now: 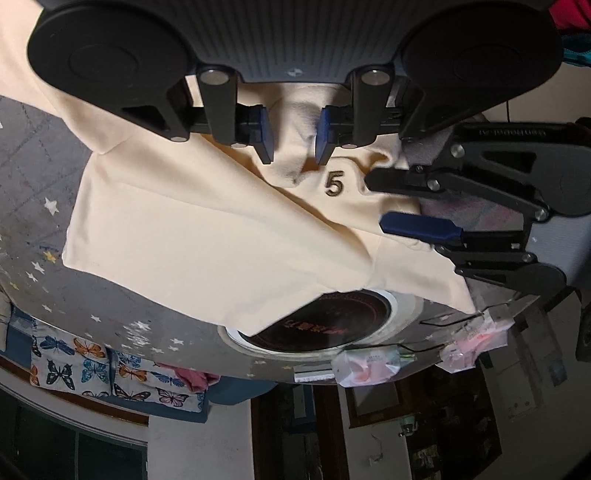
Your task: Fold clothes
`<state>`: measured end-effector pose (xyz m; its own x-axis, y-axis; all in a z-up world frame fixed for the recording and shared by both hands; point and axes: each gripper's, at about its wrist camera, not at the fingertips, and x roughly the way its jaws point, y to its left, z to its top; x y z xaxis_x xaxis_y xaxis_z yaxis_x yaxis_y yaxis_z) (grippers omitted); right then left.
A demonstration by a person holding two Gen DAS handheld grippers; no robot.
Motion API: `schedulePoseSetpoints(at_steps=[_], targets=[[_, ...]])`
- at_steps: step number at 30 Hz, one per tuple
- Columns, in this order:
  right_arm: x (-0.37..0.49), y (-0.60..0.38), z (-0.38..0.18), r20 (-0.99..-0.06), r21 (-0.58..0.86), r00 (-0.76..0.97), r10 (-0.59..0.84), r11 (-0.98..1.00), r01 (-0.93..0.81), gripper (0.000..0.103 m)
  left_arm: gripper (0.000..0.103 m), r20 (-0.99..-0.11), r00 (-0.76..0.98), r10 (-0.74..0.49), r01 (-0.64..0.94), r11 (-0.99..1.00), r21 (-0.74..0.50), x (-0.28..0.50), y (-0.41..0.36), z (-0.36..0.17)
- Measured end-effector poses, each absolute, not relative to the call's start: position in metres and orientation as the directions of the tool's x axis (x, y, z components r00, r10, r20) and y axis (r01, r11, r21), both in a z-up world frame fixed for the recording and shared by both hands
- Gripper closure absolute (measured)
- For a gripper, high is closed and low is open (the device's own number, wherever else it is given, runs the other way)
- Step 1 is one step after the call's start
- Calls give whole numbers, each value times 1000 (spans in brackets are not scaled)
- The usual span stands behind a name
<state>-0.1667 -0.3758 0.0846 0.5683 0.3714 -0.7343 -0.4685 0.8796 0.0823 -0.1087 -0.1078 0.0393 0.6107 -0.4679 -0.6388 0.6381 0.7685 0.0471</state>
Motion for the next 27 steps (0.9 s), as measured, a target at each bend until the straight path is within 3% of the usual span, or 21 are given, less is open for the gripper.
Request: schedulePoseSetpoints(at_steps=[3, 5, 7, 9, 10, 13, 20, 27], targets=[[-167, -371, 86, -733, 58, 576, 361, 877, -476, 68, 66, -643, 605, -470, 646, 762, 51, -109, -107, 37], [-164, -367, 85, -729, 36, 591, 345, 882, -470, 67, 69, -650, 601, -466, 645, 762, 50, -106, -108, 35], [-160, -363, 83, -728, 19, 600, 331, 885, -465, 67, 91, -655, 598, -461, 643, 764, 49, -104, -110, 33], [-156, -361, 80, -730, 5, 604, 319, 887, -462, 69, 96, -653, 596, -467, 644, 764, 40, -105, -109, 33], [-155, -360, 79, -734, 6, 600, 319, 886, -464, 79, 97, -647, 599, -472, 643, 765, 38, -107, -107, 35], [-156, -360, 79, -737, 12, 592, 326, 882, -470, 93, 98, -625, 613, -483, 637, 770, 30, -112, -100, 41], [-186, -369, 104, -723, 49, 566, 396, 847, -529, 98, 98, -571, 605, -554, 671, 741, -8, -136, -79, 62], [-215, -360, 100, -772, 69, 450, 449, 763, -643, 97, 94, -585, 578, -570, 701, 713, -2, -139, -70, 68]])
